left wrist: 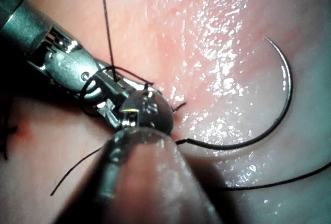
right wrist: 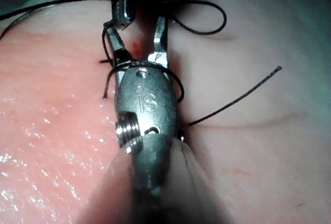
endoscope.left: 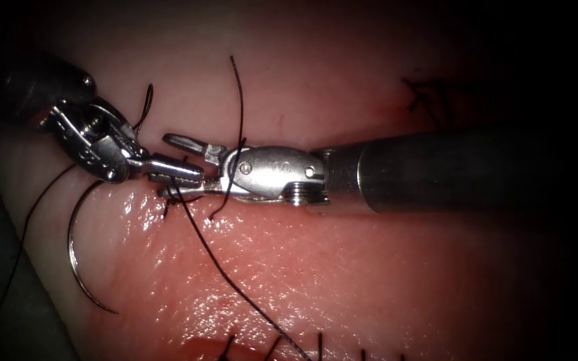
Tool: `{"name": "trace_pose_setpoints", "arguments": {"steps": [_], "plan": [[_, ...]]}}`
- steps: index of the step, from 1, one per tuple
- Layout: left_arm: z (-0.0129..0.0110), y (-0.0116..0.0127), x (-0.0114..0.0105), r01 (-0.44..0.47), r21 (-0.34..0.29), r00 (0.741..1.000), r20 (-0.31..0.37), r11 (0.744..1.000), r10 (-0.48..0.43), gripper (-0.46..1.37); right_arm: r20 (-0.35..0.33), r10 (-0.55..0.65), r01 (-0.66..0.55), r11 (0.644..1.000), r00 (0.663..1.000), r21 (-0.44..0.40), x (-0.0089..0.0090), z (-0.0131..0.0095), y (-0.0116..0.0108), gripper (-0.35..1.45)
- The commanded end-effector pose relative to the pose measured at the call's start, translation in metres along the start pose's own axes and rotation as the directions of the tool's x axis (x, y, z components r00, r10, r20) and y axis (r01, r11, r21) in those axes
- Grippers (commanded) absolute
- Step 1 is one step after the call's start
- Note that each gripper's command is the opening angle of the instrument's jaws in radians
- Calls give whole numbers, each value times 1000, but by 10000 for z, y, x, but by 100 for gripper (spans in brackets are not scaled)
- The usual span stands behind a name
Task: Wound Closure
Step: Wrap the suture twice counter-clockwise around the right gripper
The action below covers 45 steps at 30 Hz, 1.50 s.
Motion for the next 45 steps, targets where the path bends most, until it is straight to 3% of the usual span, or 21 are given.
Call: {"name": "trace_pose_setpoints", "arguments": {"steps": [1,5,10,13,16,18,21,30,36,43,45], "plan": [[-3,-1,2,5,32,1000,11,999,-5,-35,-4,7,-7,1000,1000,25,-1,0,-2,127],[-3,-2,3,-6,57,999,44,998,3,-35,-22,15,-13,997,1000,75,-4,1,-7,121],[-4,-3,1,12,64,1000,18,998,-13,-35,-59,23,-14,987,998,160,-4,1,-13,112],[-6,-4,-1,38,74,998,-50,997,-34,-35,-75,38,-21,978,996,205,-2,1,-16,111],[-3,-2,-2,76,64,983,-175,995,-64,-35,-95,35,-11,969,995,248,0,2,-20,104],[0,-1,-5,84,58,974,-215,995,-70,-35,-103,35,-6,964,994,267,1,1,-20,104],[3,1,-16,90,57,965,-252,994,-73,-35,-145,60,-16,959,988,284,1,-1,-21,104],[26,15,-55,94,70,964,-257,993,-73,-35,-248,99,-9,941,964,338,1,-18,-22,90],[21,17,-57,89,57,962,-265,994,-71,-35,-379,158,-34,949,912,315,9,-37,-8,84],[12,18,-52,91,51,960,-271,995,-74,-35,-451,232,-106,952,862,286,20,-59,14,84],[12,20,-52,95,51,959,-272,994,-78,-35,-490,263,-132,949,831,286,21,-64,16,82]]}}
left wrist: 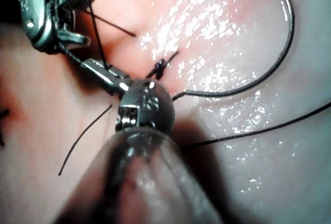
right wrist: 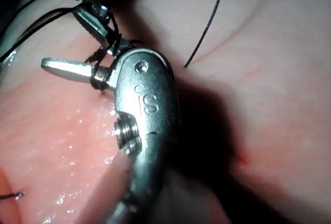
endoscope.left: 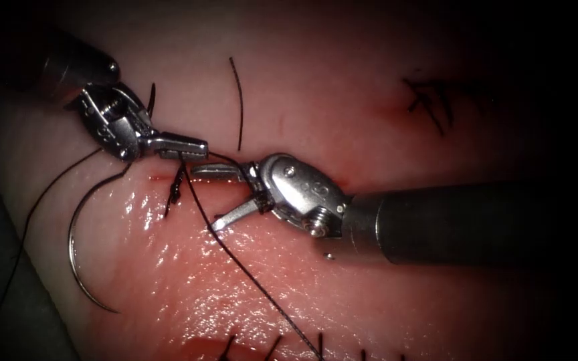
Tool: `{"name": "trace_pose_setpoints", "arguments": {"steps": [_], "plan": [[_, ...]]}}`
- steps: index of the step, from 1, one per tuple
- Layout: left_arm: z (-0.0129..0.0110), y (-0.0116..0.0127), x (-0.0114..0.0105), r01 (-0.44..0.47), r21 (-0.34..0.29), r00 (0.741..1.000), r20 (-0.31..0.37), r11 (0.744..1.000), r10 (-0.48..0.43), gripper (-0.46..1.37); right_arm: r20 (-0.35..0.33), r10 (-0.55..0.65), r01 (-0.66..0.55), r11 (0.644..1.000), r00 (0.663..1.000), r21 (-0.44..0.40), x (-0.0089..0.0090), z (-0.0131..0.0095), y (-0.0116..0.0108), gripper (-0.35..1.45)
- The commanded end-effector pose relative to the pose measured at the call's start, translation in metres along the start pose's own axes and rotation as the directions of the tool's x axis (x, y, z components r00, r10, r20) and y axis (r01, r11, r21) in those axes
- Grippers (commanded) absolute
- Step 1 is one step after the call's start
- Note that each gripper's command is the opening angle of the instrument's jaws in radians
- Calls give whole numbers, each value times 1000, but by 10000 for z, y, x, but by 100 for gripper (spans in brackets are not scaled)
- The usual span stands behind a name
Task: Wound Closure
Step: Wrap the suture twice counter-clockwise around the right gripper
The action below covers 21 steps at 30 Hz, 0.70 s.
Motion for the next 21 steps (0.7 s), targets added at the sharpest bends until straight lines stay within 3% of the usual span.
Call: {"name": "trace_pose_setpoints", "arguments": {"steps": [1,4,9,14,19,21], "plan": [[1,2,-1,-2,1,1000,1,1000,2,-35,-33,11,-11,1000,999,-2,0,5,-3,81],[1,7,-2,6,2,1000,-3,1000,-6,-35,-59,16,-17,1000,998,-8,1,1,0,54],[-1,16,1,5,4,1000,-7,1000,-5,-35,-64,14,-18,998,998,-64,1,-8,9,51],[-6,25,7,-4,0,1000,-12,1000,4,-35,-100,12,-29,985,995,-171,8,-19,23,35],[-7,32,13,-8,-24,1000,17,1000,8,-35,-101,52,-79,956,994,-281,12,-20,33,39],[-5,34,17,-8,-39,999,43,999,10,-35,-82,50,-77,927,995,-368,12,-17,34,50]]}}
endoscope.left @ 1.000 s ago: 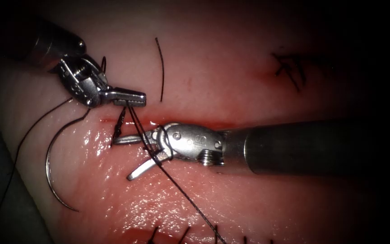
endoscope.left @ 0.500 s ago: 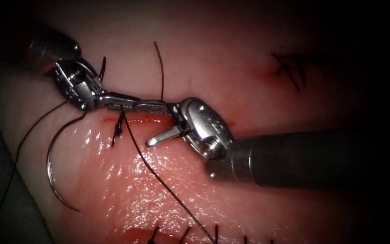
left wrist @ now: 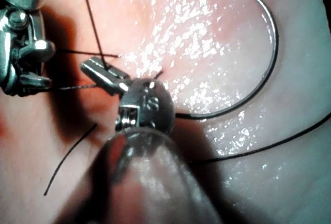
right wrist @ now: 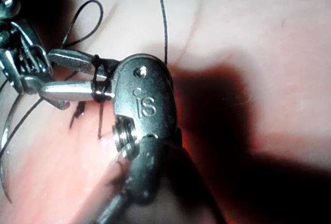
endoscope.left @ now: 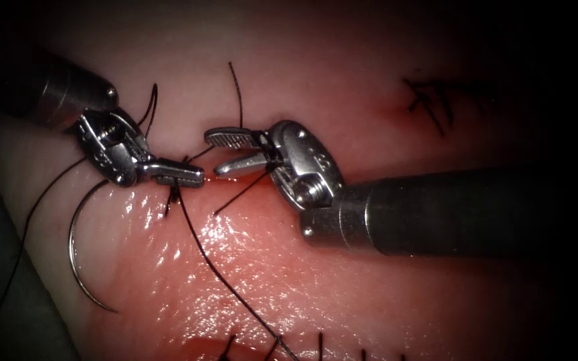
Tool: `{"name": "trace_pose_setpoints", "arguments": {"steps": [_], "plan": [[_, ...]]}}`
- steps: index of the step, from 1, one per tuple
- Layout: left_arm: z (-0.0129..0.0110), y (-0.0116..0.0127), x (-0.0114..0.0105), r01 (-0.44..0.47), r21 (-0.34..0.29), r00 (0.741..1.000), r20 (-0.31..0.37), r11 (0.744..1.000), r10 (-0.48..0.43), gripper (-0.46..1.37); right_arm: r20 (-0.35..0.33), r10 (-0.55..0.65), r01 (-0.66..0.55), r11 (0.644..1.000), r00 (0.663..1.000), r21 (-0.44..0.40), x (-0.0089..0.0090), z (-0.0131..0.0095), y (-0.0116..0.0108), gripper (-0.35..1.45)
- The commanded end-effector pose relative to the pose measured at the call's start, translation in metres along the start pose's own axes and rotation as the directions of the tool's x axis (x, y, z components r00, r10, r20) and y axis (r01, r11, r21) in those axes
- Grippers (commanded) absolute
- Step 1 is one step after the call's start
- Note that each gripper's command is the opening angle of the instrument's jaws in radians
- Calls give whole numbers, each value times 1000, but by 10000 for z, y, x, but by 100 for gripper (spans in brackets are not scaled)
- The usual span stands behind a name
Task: Wound Closure
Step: Wrap the suture twice counter-clockwise around the right gripper, then grab the short tail with the right gripper
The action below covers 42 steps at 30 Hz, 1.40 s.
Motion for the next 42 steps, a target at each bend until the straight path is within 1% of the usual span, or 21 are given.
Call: {"name": "trace_pose_setpoints", "arguments": {"steps": [1,3,4,6,8,9,10,11,12,14,18,21,23,24,25,26,27,33,36,40,42], "plan": [[1,0,4,-1,-17,1000,17,1000,1,-35,13,-11,12,998,1000,-54,0,1,0,56],[4,1,9,5,-28,999,43,1000,-4,-35,22,6,-3,989,1000,-150,-1,4,-3,67],[7,2,13,4,-32,998,56,999,-2,-35,33,1,6,976,999,-216,-2,8,-4,77],[10,2,17,16,-37,996,86,999,-13,-35,49,-9,21,965,999,-261,-3,10,-6,78],[14,4,22,28,-34,991,134,999,-23,-35,71,20,4,949,997,-315,-3,12,-9,77],[16,5,23,26,-34,990,142,999,-21,-35,79,32,-4,944,996,-329,-3,12,-10,77],[19,8,26,32,-30,985,172,999,-26,-35,119,45,1,932,992,-363,-3,13,-11,77],[19,8,27,36,-29,984,176,999,-31,-35,128,44,6,930,991,-367,-3,13,-11,77],[21,12,29,29,-27,980,197,999,-24,-35,162,39,28,920,986,-391,-3,13,-12,82],[22,17,31,46,-26,973,228,999,-39,-35,184,45,36,908,982,-418,-3,13,-12,90],[24,28,37,106,-15,951,292,994,-97,-35,226,30,88,866,974,-492,-3,13,-11,94],[26,37,42,178,0,923,348,984,-167,-35,248,23,117,837,968,-535,-3,12,-11,94],[28,43,45,210,15,893,404,977,-199,-35,270,24,136,817,963,-560,-3,12,-10,94],[29,45,47,214,27,870,449,976,-204,-35,288,28,148,808,957,-570,-3,12,-10,94],[30,46,48,217,33,858,470,976,-207,-35,294,29,152,804,956,-575,-3,12,-10,93],[31,48,49,225,49,836,502,973,-219,-35,311,33,163,794,950,-585,-3,12,-9,92],[32,49,50,231,61,825,517,971,-229,-35,320,35,171,787,947,-593,-3,11,-8,92],[36,50,55,271,103,790,544,957,-282,-35,361,63,204,728,930,-655,-2,5,4,90],[34,49,57,322,132,768,543,938,-340,-35,341,86,188,697,936,-692,0,-2,13,84],[33,48,56,377,156,735,550,913,-397,-35,321,105,168,679,941,-715,3,-12,25,80],[32,47,55,422,175,705,553,889,-443,-35,318,110,167,667,942,-726,3,-18,31,80]]}}
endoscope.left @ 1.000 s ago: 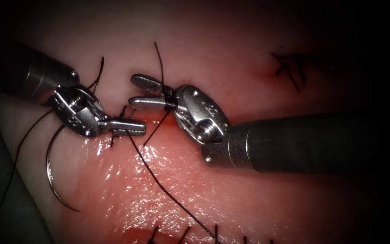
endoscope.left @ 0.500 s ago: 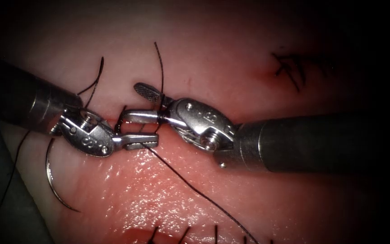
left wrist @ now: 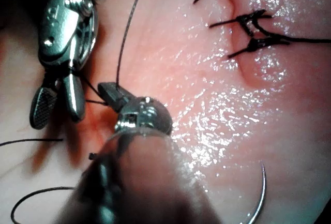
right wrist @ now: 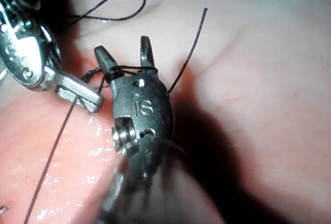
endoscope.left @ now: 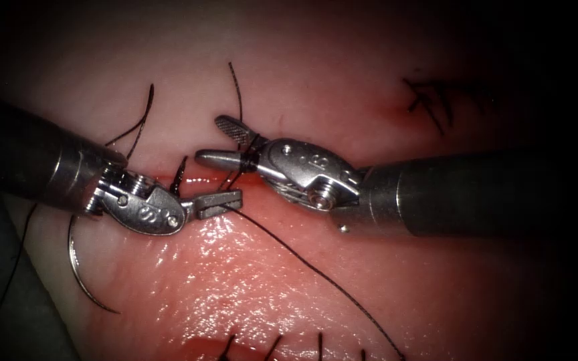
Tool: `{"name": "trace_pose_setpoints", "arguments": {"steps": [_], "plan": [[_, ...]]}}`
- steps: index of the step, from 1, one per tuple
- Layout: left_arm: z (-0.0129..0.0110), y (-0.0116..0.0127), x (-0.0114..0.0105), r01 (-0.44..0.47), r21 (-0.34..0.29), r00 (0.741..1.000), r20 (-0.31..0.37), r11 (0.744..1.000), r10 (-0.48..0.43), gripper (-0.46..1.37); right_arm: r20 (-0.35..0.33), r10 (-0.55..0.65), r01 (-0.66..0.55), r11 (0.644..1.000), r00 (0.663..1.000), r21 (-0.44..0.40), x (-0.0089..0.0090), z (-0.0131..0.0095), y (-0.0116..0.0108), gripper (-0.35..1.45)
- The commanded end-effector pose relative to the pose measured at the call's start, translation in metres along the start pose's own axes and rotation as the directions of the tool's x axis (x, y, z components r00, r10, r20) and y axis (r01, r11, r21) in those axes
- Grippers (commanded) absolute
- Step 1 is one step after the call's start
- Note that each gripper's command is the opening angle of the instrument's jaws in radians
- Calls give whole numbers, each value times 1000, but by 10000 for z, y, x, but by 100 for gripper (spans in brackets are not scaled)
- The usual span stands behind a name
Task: Wound Closure
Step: Grab the short tail with the right gripper
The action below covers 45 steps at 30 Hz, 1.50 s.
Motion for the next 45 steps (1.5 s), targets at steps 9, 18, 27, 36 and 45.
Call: {"name": "trace_pose_setpoints", "arguments": {"steps": [9,18,27,36,45], "plan": [[12,-16,-3,130,-16,991,28,991,-130,-35,28,18,-17,999,999,-31,-1,7,18,82],[32,-29,-22,128,-36,991,45,991,-126,-35,24,46,-44,998,999,-50,-1,21,36,105],[36,-37,-34,131,-44,991,46,990,-129,-35,43,89,-86,994,995,-70,-3,26,41,112],[42,-46,-38,123,-54,992,46,991,-120,-35,59,166,-156,977,984,-146,-3,31,48,114],[47,-49,-42,116,-59,992,45,991,-114,-35,92,231,-213,962,969,-170,-8,36,53,112]]}}
